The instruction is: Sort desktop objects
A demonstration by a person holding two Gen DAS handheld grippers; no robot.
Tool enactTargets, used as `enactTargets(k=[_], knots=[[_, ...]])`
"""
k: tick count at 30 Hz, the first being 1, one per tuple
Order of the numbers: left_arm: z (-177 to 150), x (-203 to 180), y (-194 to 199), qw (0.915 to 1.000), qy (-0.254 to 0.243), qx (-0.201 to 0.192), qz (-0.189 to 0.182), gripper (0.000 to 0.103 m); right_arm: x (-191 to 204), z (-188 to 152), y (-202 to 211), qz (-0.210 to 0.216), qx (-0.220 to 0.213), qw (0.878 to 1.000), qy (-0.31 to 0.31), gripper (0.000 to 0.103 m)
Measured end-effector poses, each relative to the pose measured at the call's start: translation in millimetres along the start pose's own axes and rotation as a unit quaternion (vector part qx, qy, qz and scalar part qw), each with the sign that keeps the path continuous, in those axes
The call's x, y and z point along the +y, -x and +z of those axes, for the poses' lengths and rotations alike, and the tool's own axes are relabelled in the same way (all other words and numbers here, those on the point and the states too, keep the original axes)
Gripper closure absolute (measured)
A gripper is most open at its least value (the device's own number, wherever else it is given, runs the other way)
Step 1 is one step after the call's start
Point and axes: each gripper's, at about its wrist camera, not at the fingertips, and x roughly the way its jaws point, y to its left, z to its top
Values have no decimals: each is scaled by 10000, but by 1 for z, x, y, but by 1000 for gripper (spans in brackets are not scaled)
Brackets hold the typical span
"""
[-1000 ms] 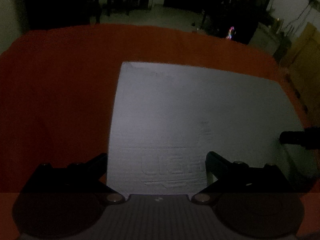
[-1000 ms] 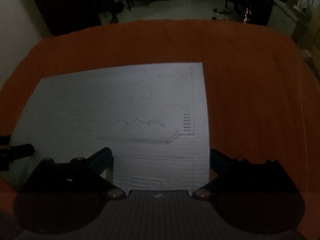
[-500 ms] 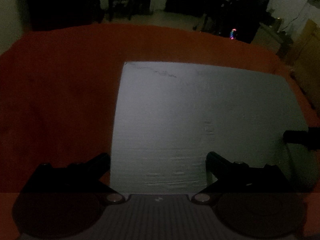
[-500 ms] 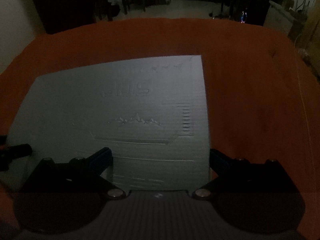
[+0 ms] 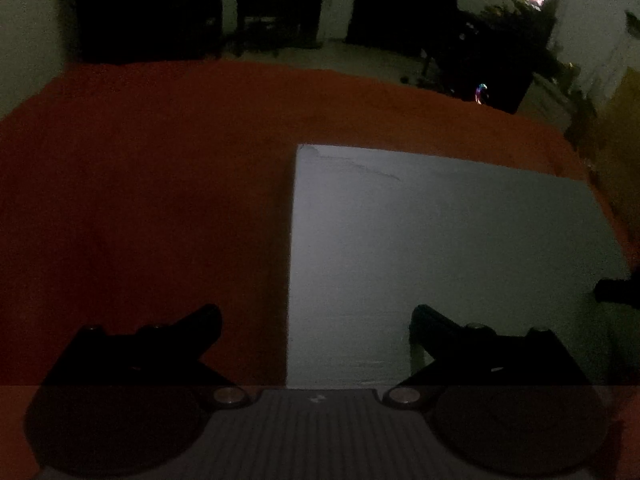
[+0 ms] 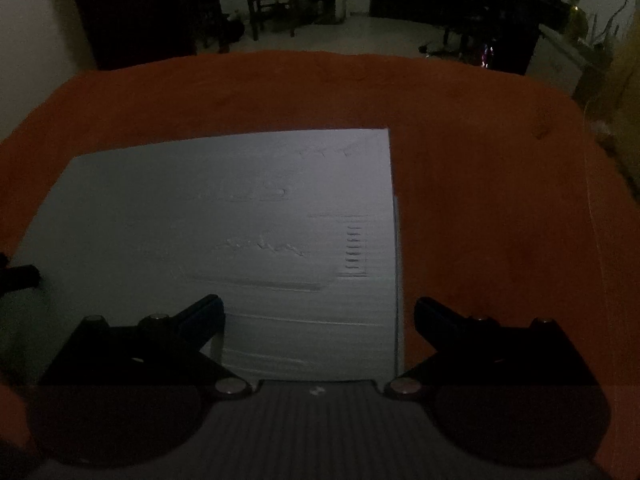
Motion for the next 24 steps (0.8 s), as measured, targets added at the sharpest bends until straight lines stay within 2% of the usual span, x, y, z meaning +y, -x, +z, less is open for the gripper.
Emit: enactTargets(k=[2, 5, 6, 9, 12, 17, 19, 21, 24], knots=[[-2, 2, -2, 9998, 126, -20, -156, 1, -2, -1, 1, 48, 14, 10000, -78, 0], [-10, -3, -5, 9984, 3, 103, -557, 1, -3, -2, 3, 175, 6, 9998, -122, 0], [-13, -8, -6, 9983, -44, 91, -573, 0, -5, -4, 2, 312, 29, 9994, -168, 0], [-17, -15, 0, 9987, -2, 11, -510, 0, -6, -6, 5, 275, -43, 9992, -276, 0], [-12, -16, 0, 9976, 58, 246, -646, 1, -7, -6, 13, 219, -120, 9993, -276, 0], [-2, -21, 8, 9986, -19, 174, -504, 1, -9, 0, 25, 201, -121, 9994, -252, 0], [-3, -25, 5, 9988, -290, 256, -302, 1, -10, -1, 25, 158, -50, 9997, -197, 0], [-7, -32, -2, 9974, -652, 305, 57, 1, -10, -4, 21, -80, -2, 10000, 9, 0], [-8, -35, -10, 9975, -596, 387, -6, 1, -4, -11, 12, -569, -13, 9973, 455, 0]])
